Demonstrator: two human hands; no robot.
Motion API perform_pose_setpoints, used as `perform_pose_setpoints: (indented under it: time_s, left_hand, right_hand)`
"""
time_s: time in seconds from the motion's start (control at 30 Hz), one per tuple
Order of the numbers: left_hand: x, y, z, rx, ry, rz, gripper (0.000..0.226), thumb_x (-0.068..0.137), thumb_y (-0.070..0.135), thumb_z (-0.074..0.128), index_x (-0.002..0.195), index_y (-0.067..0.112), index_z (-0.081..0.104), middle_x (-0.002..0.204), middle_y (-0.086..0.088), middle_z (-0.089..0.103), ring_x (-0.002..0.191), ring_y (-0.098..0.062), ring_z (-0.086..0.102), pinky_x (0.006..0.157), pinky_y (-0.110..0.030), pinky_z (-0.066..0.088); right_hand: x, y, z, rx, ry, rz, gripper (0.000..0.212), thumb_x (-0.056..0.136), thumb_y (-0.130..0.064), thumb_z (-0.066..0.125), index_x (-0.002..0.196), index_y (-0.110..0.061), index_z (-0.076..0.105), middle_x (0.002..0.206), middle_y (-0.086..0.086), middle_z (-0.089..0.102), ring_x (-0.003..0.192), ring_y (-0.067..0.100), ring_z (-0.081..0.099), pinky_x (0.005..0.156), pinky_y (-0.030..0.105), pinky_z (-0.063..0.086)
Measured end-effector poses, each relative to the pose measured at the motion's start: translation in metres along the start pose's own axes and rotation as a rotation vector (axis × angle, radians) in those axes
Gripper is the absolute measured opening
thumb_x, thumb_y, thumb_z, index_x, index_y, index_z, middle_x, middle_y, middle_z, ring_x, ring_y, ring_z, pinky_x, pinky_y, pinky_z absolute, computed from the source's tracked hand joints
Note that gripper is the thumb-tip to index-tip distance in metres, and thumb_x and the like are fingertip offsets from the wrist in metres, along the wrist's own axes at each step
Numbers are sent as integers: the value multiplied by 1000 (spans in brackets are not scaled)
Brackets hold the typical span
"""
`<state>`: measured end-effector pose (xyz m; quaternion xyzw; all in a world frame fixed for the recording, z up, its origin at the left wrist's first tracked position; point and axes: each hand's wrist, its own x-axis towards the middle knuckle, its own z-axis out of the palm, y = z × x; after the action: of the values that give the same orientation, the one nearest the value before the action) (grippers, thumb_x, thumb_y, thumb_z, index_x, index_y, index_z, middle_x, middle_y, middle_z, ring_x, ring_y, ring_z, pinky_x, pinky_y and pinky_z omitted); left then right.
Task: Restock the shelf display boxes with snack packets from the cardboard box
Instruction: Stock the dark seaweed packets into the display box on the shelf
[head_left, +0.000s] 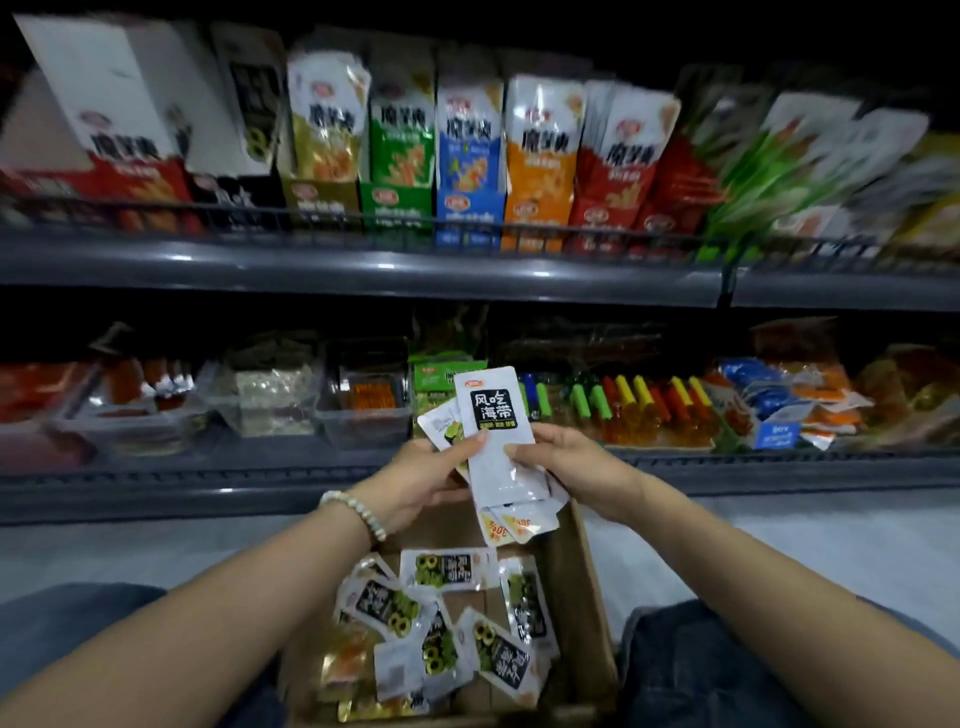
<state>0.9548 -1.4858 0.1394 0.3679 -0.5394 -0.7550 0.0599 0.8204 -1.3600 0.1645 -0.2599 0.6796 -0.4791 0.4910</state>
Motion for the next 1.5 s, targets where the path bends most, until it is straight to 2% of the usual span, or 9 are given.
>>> perform_pose_setpoints:
  time_s: [0.1,0.33,0.5,0.7,0.97,1.1,1.23,1.4,1.5]
  left_hand:
    - [-18,25,-3,-7,-38,77,29,85,26,68,112,15,64,98,-2,75,85,-14,72,61,-22,56]
    - [-32,49,-13,-270,47,172,24,94,19,57,116,11,58,90,-4,75,73,-17,73,55,-26,57]
    - [-26,48,-4,-497,134,256,26,97,13,51,123,11,54,108,-12,71,81,-22,72,65,-32,60]
    - [-32,52,10,-557,-30,255,33,92,14,53,125,10,54,111,-11,70,102,-26,68,89,-37,56]
    - [-38,81,-29,-443,-405,-40,83,81,73,34,126,8,62,129,-22,59,112,-39,61,93,-52,50]
    - [-37,72,-29,-279,-393,-152,61,82,50,63,122,5,64,125,-23,59,105,-35,63,97,-44,48]
    - [-39,65,-16,-181,-318,-145,32,77,12,61,106,-1,66,102,-22,70,79,-27,72,75,-38,59]
    - [-39,62,-12,-247,-260,-99,42,82,11,56,122,2,57,116,-26,65,100,-37,67,91,-46,52]
    - [-36,64,-11,-406,-197,-29,31,91,10,51,120,2,57,108,-24,68,86,-33,71,75,-47,58]
  right_hand:
    - [-11,-20,14,29,63,-73,36,85,-21,69,118,-15,59,107,4,72,97,23,69,88,45,55]
    - [-13,-27,23,308,201,-78,30,83,-18,70,112,-15,63,97,3,75,79,15,71,56,24,53]
    - [2,-26,35,610,270,-81,30,84,-8,67,114,-14,62,105,10,72,83,21,69,54,28,56]
    - [9,-28,30,738,256,-89,27,85,-9,64,112,-10,66,101,10,73,82,19,69,64,31,58]
    - [-11,-56,-17,380,159,-145,35,78,-13,69,113,-12,65,103,9,73,93,25,70,80,38,57]
    - [-18,-57,-12,250,13,-105,33,80,-7,68,112,-12,66,103,10,73,89,22,71,71,30,58]
    - [-16,-49,-1,195,77,-165,32,83,-7,68,112,-19,66,102,4,74,88,19,72,67,26,57]
    - [-7,-44,8,295,186,-171,29,87,-16,65,116,-19,63,105,6,73,92,20,70,76,31,57]
    - [-3,-44,10,372,218,-138,16,91,-14,60,106,-16,66,101,7,73,87,18,70,70,29,57]
